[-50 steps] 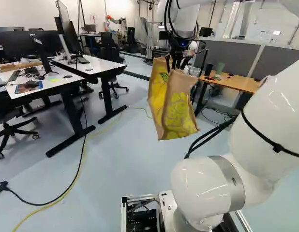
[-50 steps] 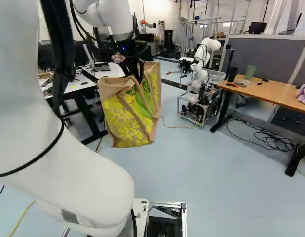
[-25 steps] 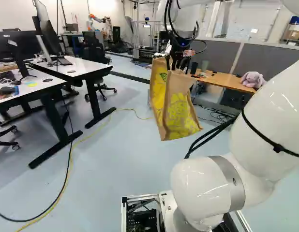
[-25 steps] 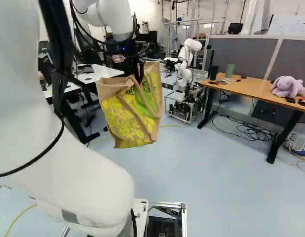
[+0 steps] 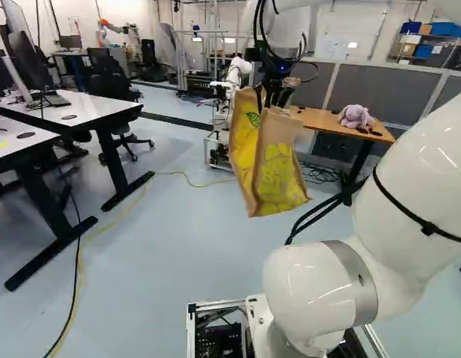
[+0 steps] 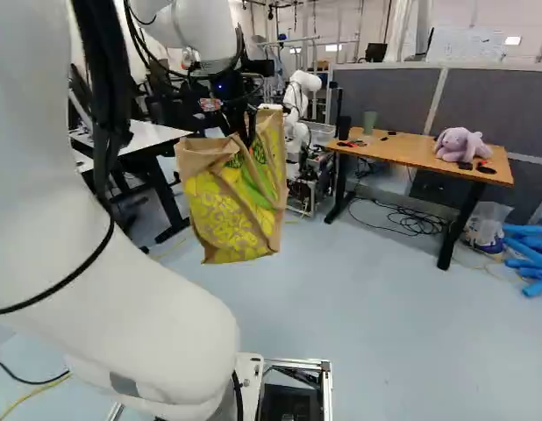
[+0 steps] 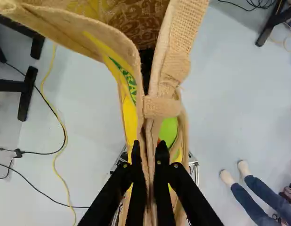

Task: Pick up the bag on the ground and place it on the table

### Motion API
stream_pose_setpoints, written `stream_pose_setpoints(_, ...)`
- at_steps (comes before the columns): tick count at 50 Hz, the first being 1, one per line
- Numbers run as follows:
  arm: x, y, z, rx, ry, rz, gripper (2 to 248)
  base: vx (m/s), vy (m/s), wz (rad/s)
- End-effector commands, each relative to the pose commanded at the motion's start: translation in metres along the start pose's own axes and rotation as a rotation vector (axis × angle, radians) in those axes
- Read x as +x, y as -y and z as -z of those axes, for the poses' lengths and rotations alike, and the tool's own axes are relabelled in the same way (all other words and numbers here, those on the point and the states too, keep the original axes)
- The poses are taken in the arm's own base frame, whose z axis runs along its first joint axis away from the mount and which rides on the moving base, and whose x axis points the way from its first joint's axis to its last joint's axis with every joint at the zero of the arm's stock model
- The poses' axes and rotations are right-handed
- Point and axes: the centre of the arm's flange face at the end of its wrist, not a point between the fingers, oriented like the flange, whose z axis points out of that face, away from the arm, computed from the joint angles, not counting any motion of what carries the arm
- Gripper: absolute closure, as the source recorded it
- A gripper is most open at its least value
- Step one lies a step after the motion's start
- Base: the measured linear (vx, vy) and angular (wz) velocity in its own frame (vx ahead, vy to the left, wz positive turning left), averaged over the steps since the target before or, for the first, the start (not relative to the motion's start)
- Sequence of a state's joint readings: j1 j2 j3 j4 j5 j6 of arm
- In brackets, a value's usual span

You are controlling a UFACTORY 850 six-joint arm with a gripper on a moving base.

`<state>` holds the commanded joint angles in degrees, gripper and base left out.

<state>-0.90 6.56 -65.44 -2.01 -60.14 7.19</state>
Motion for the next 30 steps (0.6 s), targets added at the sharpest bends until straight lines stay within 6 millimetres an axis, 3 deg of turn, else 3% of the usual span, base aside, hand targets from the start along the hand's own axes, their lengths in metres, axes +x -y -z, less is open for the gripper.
stream_pose_setpoints(12,0.0,0.0,0.0,0.0,0.0,0.0,228,0.073,-0.088,-0.205)
stream_pose_setpoints(30,0.0,0.0,0.0,0.0,0.0,0.0,228,0.122,-0.051,-0.012)
